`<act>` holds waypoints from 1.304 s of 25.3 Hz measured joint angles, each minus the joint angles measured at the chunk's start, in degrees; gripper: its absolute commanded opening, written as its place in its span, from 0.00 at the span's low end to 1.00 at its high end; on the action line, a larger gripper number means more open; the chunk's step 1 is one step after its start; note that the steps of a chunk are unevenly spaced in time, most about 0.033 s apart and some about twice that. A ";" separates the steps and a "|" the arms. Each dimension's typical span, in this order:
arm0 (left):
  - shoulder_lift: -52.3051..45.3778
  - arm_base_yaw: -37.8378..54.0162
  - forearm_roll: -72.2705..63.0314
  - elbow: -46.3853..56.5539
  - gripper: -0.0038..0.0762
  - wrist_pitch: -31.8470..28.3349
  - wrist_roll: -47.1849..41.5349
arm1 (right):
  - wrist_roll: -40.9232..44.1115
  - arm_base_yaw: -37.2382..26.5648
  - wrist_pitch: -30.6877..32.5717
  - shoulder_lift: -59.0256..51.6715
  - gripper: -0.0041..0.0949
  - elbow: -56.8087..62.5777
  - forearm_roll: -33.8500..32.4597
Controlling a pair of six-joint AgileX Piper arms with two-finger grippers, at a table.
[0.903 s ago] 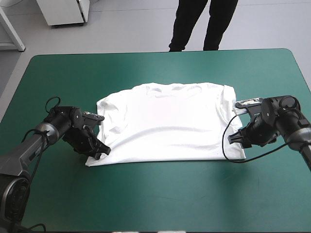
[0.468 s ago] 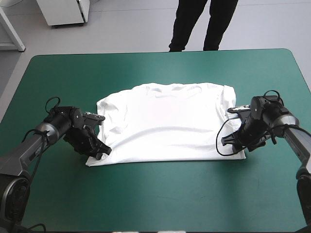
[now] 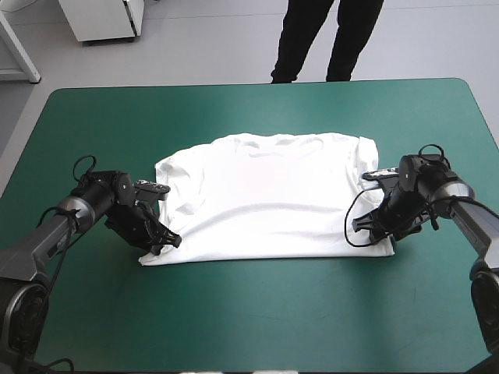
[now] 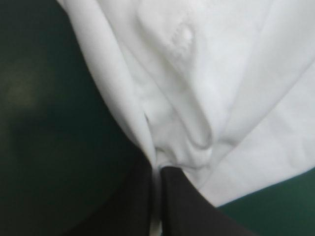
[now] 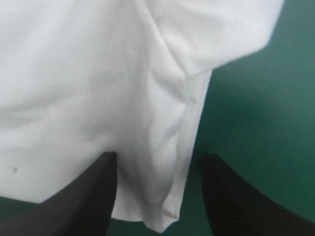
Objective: Fold the cloth
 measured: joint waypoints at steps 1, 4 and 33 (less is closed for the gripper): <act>0.00 0.00 -0.06 -0.04 0.02 0.00 0.00 | 0.00 0.00 0.00 0.70 0.55 0.00 0.34; -0.19 0.00 -0.11 -0.04 0.02 0.06 0.00 | -0.19 0.00 0.76 2.08 0.53 -0.50 1.09; -25.94 -0.22 0.49 -8.11 0.02 13.67 -2.47 | 5.42 -0.49 11.14 -17.55 0.02 -5.60 0.29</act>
